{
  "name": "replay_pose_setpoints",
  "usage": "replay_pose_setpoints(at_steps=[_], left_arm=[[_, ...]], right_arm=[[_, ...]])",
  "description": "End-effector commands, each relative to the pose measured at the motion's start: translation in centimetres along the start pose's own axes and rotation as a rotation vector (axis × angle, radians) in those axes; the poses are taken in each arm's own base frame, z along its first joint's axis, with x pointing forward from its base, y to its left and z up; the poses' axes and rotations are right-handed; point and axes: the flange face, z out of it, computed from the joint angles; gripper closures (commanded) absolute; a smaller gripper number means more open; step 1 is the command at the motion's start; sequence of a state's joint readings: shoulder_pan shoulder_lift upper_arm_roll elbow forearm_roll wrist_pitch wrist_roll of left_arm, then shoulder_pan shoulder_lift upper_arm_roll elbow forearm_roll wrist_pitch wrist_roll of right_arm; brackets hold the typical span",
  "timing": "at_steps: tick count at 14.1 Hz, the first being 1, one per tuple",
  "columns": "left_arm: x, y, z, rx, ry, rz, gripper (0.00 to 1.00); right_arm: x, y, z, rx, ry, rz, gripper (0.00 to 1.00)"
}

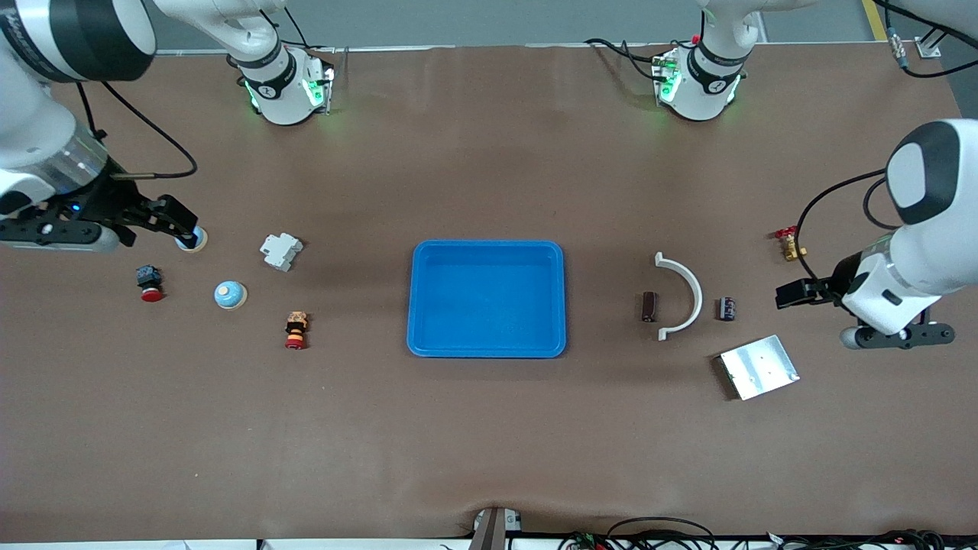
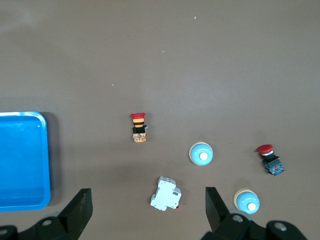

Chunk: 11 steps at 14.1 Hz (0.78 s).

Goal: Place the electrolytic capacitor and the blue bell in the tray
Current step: 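Reach the bell with the right gripper while the left gripper reaches the capacitor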

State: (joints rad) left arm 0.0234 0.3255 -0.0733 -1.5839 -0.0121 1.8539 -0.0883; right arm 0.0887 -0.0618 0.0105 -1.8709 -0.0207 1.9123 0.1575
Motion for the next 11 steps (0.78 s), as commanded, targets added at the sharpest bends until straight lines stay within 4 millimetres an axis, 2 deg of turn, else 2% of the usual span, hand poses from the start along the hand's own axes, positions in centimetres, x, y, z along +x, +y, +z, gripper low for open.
replay_pose_setpoints(at_steps=[1,3,4,6,8,11], left_arm=[[-0.4,-0.2,2.5,-0.02,0.008,0.003,0.0],[-0.3,-0.2,5.0,-0.019,0.01,0.006,0.0],[-0.4,-0.3,6.0,-0.016,0.002,0.008,0.0],[-0.2,-0.2,8.0,-0.012,-0.01,0.012,0.0],[-0.1,-0.1,10.1,-0.011,-0.01,0.014,0.0],[-0.4,-0.3,13.0,-0.01,-0.025,0.013,0.0]], right_arm=[[-1.1,0.5,2.5,-0.008,-0.012,0.001,0.0],[-1.6,2.3,5.1,-0.017,-0.019,-0.033,0.0],[-1.7,3.9,6.4,-0.02,-0.014,-0.037,0.0],[-1.8,5.5,7.0,-0.022,-0.007,-0.056,0.0],[-1.8,6.1,7.5,-0.025,-0.017,-0.073,0.0],[-2.0,6.4,10.1,-0.028,-0.054,-0.089,0.0]])
